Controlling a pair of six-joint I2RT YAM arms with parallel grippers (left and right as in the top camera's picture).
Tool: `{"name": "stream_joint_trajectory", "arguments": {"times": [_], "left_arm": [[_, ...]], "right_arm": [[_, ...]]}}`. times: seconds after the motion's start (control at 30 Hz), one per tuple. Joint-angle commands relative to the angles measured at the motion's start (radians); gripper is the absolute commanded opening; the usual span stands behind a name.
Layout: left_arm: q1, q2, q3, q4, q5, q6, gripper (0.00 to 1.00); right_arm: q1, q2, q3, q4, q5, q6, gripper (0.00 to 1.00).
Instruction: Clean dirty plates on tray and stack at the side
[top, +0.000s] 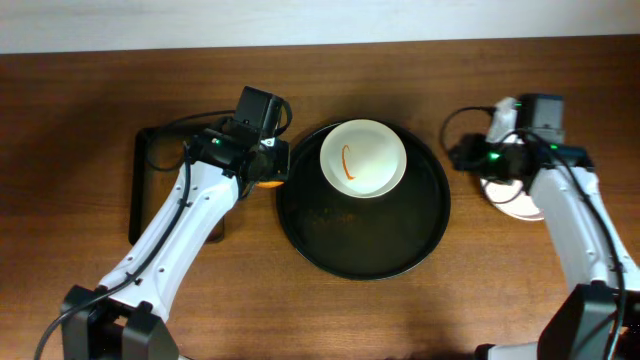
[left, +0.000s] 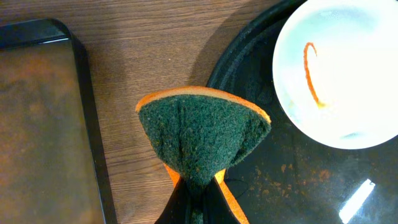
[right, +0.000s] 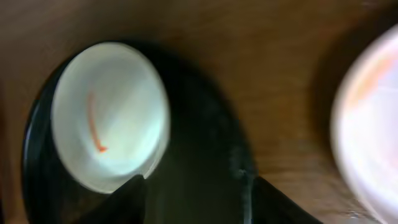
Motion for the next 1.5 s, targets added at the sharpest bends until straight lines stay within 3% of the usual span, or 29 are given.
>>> {"name": "stream_joint_trajectory", "arguments": {"times": [0.0, 0.2, 0.37, 0.47, 0.53, 0.67, 0.87, 1.07, 1.23, 1.47], "left_arm": [[0.006, -0.027, 0.021, 0.001, 0.008, -0.006, 0.00], [0.006, -0.027, 0.021, 0.001, 0.008, -0.006, 0.00], [0.006, -0.027, 0.021, 0.002, 0.008, -0.006, 0.00], [0.006, -0.027, 0.021, 0.002, 0.008, -0.006, 0.00], [0.006, -0.027, 0.021, 0.002, 0.008, -0.006, 0.00], [0.006, -0.027, 0.021, 0.002, 0.034, -0.006, 0.00], [0.000, 0.012, 0.016, 0.036, 0.304, -0.006, 0.00], [-0.046, 0.137, 0.016, 0.195, 0.540, -0.006, 0.00], [-0.087, 0.225, 0.016, 0.332, 0.644, -0.007, 0.00], [-0.141, 0.355, 0.016, 0.464, 0.666, -0.195, 0.00]], "right_arm": [[0.120, 0.060, 0.014, 0.026, 0.111, 0.038, 0.55], [0.244, 0.236, 0.014, 0.171, 0.137, 0.150, 0.54], [0.254, 0.343, 0.014, 0.208, 0.132, 0.213, 0.42], [0.254, 0.358, 0.014, 0.192, 0.121, 0.212, 0.22], [0.254, 0.357, 0.014, 0.154, 0.117, 0.212, 0.04], [0.253, 0.356, 0.015, 0.021, 0.118, 0.212, 0.04], [0.253, 0.356, 0.015, -0.096, 0.119, 0.212, 0.04], [0.253, 0.356, 0.015, -0.122, 0.122, 0.212, 0.04], [0.253, 0.356, 0.015, -0.136, 0.122, 0.212, 0.04], [0.253, 0.356, 0.015, -0.157, 0.122, 0.208, 0.04]]}}
